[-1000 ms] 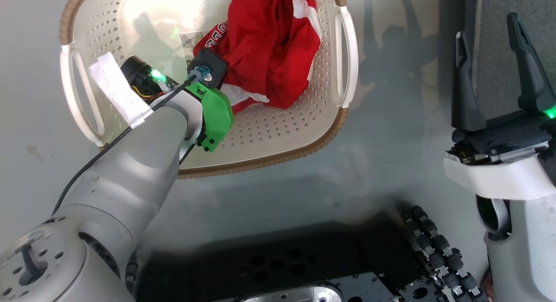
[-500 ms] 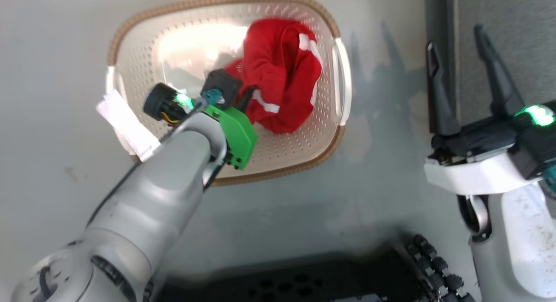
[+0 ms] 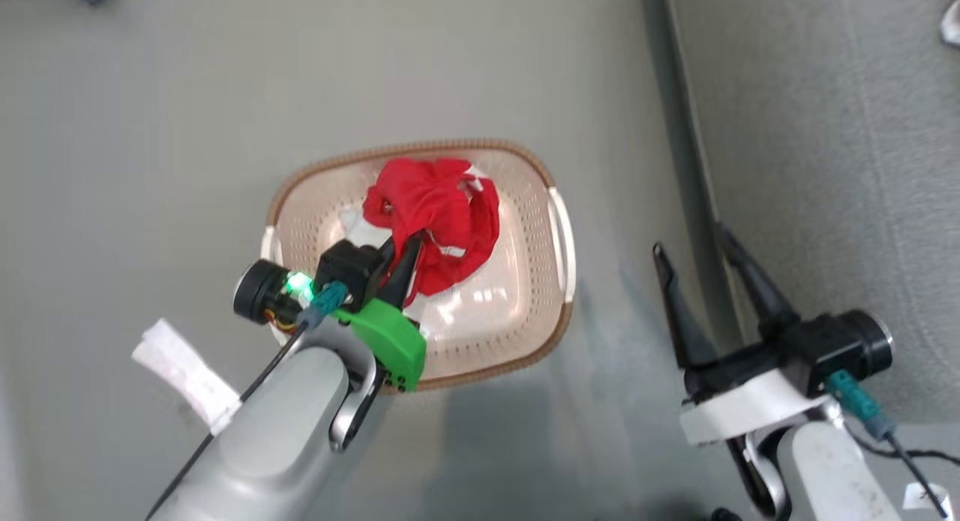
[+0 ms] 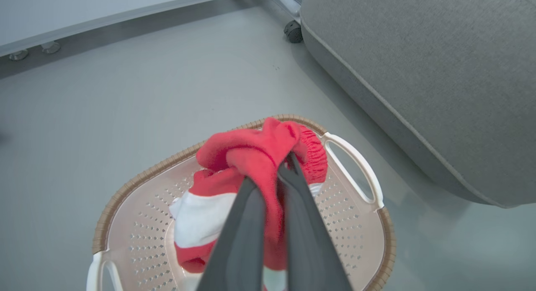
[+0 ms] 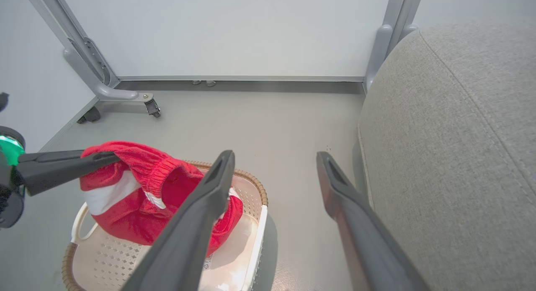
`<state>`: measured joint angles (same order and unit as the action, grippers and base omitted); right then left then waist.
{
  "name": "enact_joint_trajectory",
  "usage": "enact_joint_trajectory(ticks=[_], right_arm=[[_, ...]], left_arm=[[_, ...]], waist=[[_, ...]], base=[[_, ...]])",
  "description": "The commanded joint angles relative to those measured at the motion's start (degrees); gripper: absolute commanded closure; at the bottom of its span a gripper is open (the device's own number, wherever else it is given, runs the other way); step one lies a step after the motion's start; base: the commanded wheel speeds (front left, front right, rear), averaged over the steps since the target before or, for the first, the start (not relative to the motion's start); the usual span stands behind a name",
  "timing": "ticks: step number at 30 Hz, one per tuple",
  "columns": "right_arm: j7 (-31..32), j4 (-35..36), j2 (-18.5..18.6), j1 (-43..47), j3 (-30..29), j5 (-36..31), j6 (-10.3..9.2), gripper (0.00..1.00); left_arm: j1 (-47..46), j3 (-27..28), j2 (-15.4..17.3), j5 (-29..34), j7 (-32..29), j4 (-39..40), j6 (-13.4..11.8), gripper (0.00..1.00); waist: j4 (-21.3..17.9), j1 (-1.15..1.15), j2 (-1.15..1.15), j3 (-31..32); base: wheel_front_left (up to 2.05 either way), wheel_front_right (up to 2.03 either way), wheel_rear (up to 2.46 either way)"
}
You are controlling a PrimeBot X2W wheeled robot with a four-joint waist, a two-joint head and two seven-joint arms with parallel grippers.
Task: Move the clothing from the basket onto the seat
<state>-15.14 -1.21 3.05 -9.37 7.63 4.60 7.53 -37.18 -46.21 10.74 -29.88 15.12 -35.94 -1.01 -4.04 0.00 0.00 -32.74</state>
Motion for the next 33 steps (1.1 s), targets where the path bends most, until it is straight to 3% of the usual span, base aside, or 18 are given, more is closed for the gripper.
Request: enact_joint_trajectory(ticks=[1,6,14,33], right_arm=[[-0.02,-0.97,0.06,1.94,0.72,0.40,-0.08,0.00],[-0.01,-3.19,0.00,5.26,3.21,1.11,-0.08,0.00],[-0.01,-4.42,0.15,9.88,5.91,1.69,-0.08,0.00],[-0.01,-3.45,-0.07,9.39,8.32,2.41,-0.08,0.00]], left_arm=[[3.10,1.15,0.52,1.14,0.02,1.64,-0.31,1.00],[10.15,6.88,1.15,2.72,0.02,8.28,-0.44,1.00],[16.76,10.52,2.52,5.96,0.04,15.71,-0.94,1.00],[17.95,10.67,6.40,8.86,-2.77,31.39,-3.13,1.00]], waist=[[-1.44,0.00,0.00,14.60],[-2.69,0.00,0.00,21.77],[-3.61,0.00,0.00,29.92],[-3.57,0.00,0.00,30.95]], base=[[0.00,0.00,0.00],[0.00,0.00,0.00],[0.00,0.00,0.00],[0.00,0.00,0.00]])
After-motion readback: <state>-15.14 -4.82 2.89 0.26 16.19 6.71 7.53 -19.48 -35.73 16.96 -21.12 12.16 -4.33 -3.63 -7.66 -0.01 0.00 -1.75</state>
